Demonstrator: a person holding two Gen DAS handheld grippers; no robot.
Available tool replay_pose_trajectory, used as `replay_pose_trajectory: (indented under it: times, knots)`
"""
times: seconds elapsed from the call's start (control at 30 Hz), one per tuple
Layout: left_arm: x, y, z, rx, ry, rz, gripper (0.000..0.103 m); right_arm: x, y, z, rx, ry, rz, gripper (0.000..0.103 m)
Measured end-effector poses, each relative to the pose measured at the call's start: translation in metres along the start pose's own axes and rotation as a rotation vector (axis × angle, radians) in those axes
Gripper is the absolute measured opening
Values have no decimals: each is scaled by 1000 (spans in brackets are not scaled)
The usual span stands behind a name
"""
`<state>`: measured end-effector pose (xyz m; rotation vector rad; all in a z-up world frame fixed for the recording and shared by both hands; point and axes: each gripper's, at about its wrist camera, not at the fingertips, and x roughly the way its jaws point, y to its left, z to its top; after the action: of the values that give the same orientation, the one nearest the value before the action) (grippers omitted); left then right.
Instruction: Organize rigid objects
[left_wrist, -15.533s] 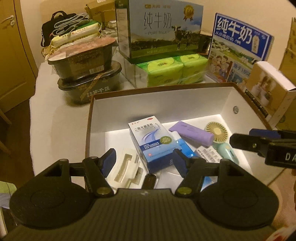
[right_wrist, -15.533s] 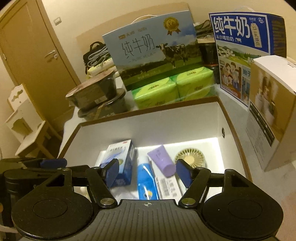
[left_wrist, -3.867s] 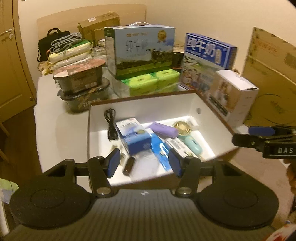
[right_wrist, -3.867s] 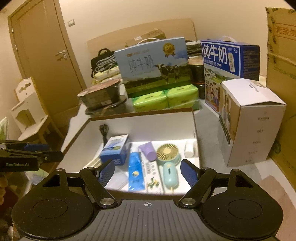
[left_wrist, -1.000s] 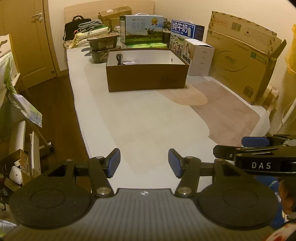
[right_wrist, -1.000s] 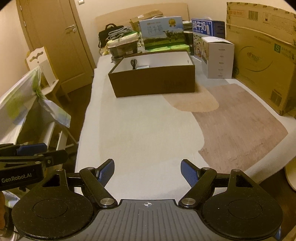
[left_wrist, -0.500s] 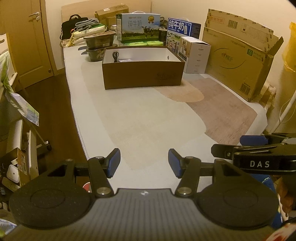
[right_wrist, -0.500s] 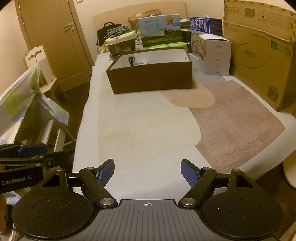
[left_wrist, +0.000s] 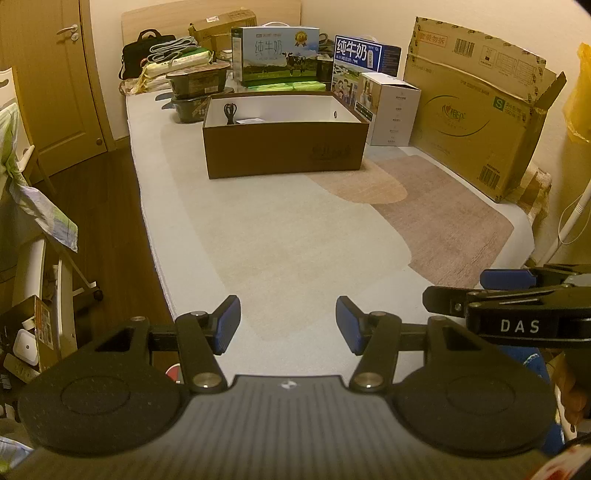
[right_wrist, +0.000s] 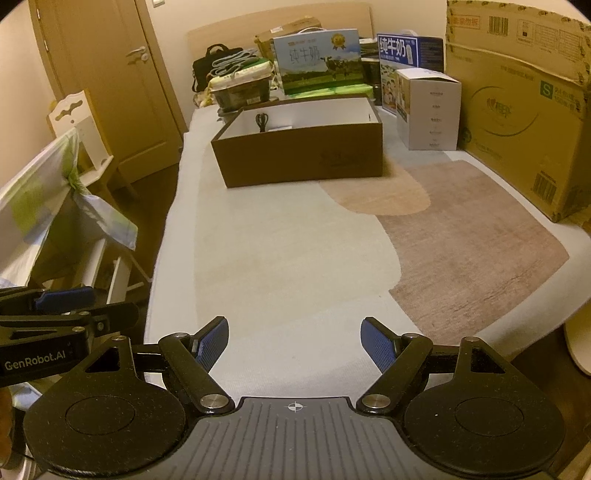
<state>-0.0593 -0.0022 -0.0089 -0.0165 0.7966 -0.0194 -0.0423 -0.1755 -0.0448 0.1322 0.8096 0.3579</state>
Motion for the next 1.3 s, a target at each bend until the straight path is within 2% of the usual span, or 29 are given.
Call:
replay_pose_trajectory:
  times: [1.3]
  knots:
    - [2,1,3,3,2,2,55,1,-4,-1,1,3,-4,78]
